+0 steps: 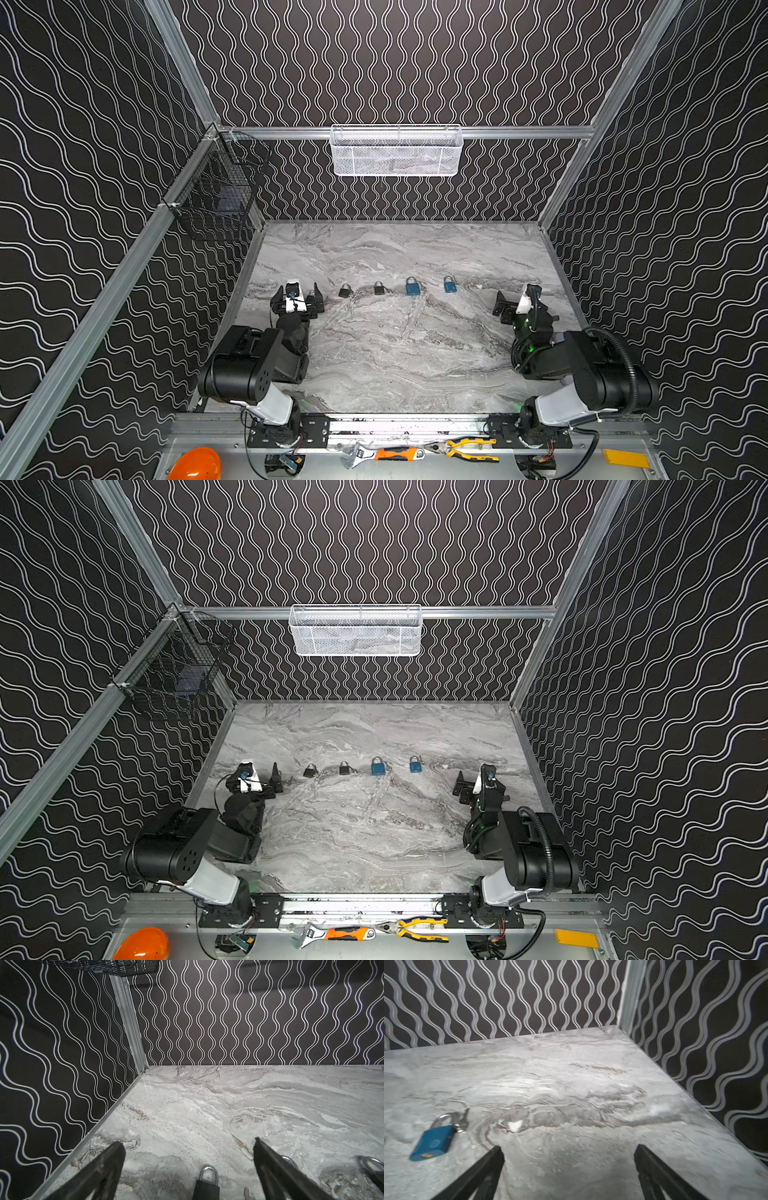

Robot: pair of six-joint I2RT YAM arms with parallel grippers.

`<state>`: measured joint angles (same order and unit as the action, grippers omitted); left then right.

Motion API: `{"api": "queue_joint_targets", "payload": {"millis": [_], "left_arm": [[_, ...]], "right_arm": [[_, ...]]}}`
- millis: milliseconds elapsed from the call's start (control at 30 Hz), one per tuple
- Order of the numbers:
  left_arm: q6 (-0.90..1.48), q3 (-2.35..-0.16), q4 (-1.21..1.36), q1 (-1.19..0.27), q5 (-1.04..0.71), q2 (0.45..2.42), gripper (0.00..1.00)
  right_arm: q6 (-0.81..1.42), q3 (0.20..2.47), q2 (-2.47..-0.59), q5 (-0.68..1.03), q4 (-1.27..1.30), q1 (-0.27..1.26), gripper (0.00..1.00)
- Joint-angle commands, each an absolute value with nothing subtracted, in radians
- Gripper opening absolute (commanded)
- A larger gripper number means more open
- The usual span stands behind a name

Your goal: Lock with the key

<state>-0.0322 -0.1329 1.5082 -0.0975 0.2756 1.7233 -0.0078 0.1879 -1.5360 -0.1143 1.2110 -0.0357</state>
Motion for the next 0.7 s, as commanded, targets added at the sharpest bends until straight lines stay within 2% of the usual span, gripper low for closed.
{"api": "queue_joint_targets", "payload": {"millis": [0, 167, 267, 667], "left_arm": [[-0.042, -0.15, 1.505, -0.095, 0.271, 1.715, 0.99], [-0.037, -0.233, 1.295, -0.096, 0.276, 1.672, 0.99], [-0.044, -0.299, 1.168, -0.095, 0.261, 1.665, 0.99], [-0.036, -0.316, 1.135, -0.094, 0.27, 1.662, 0.99]], "right_arm": [[0.018, 0.28, -1.536, -0.107, 1.131, -0.038, 1.0], [0.004, 0.257, -1.543, -0.113, 1.203, -0.038, 1.0], [0.009, 0.273, -1.53, -0.107, 1.14, -0.039, 1.0], [0.006, 0.267, -1.539, -0.102, 1.164, -0.038, 1.0]]}}
